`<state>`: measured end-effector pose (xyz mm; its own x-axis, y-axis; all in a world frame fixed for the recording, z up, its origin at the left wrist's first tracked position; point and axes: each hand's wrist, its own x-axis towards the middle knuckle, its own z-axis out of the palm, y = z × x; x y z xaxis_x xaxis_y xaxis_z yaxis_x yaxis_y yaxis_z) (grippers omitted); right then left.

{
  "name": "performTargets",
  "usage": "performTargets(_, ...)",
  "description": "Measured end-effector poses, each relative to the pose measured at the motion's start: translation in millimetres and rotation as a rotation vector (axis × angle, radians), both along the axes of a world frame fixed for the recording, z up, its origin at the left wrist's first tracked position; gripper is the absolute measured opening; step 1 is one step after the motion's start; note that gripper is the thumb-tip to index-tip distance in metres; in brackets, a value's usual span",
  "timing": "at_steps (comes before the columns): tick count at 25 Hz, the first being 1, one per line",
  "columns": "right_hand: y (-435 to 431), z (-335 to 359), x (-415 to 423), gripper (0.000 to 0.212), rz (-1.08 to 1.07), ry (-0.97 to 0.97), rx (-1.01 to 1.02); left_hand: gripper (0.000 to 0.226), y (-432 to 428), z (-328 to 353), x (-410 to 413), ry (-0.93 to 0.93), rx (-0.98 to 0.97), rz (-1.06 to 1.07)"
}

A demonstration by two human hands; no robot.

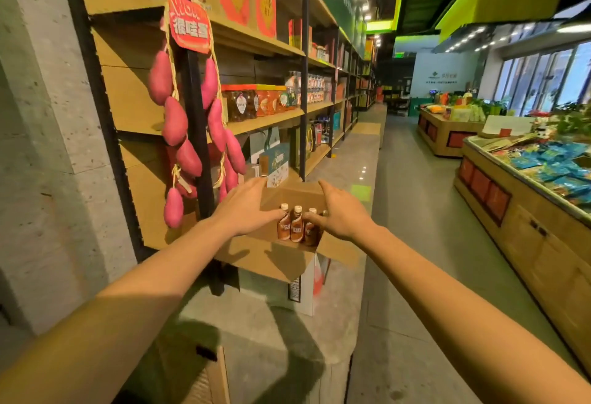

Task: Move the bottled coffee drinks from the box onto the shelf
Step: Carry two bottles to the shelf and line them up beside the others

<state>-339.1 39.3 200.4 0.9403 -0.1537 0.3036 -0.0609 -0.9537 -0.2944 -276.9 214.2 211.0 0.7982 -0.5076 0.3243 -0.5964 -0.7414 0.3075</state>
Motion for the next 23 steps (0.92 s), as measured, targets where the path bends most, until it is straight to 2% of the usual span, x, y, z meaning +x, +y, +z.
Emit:
performTargets(3,-19,-14,72,0.07,0.025,0.018,0.034,0.077,-24,-13,66,0.048,-0.007,0.002)
performTargets(9,-56,-67,199,0.065,0.001,0.081,0.071,0.053,-70,-57,202,0.131,-0.019,-0.147)
performTargets(14,-75,-122,295,0.067,-0.129,0.193,0.171,0.071,-112,-109,310,0.326,0.036,-0.069)
performTargets(17,-82,-153,346,0.069,-0.2,0.234,0.261,0.07,-132,-142,351,0.402,0.002,-0.04)
performTargets(23,-92,-234,415,0.032,-0.445,0.03,0.643,0.048,-185,-221,415,0.554,-0.229,0.219)
